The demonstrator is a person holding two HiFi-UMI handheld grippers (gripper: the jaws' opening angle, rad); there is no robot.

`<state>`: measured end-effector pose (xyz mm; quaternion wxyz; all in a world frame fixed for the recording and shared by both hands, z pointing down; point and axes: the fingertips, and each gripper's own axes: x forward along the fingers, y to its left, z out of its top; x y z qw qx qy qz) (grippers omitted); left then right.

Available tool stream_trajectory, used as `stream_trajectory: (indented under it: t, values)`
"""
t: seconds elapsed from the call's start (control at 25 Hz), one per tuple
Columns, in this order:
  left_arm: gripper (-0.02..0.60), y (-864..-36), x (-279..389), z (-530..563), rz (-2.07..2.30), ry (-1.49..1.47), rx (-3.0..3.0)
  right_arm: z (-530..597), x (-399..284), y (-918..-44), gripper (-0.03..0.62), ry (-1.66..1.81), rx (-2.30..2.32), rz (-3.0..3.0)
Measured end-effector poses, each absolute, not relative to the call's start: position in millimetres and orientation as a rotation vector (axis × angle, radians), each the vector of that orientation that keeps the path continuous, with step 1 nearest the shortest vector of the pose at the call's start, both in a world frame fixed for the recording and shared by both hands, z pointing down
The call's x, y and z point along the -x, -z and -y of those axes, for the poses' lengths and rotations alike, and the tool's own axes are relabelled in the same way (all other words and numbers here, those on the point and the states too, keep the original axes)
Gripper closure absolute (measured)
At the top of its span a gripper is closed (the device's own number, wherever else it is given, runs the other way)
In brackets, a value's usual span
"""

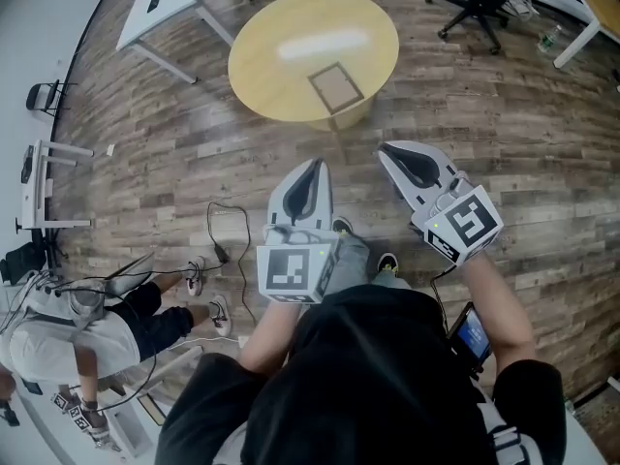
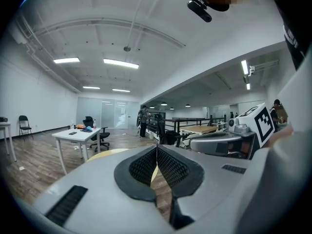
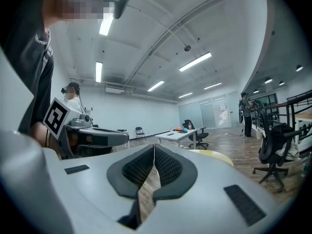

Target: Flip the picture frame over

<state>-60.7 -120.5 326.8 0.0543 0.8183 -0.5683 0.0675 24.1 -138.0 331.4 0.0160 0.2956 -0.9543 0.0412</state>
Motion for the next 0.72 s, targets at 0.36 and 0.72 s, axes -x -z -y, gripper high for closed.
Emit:
stream_trajectory:
  t: [0.36,0.72]
  values:
    - [0.558,-330,147,190,1.753,-0.160,-2.458,210,42,-330,0.574,-0.053,-0.909,2.896]
    - [0.558,-350,202,235,1.754,-0.168,-2.429,249,80,-349,0.574,-0.008,-0.904,2.809]
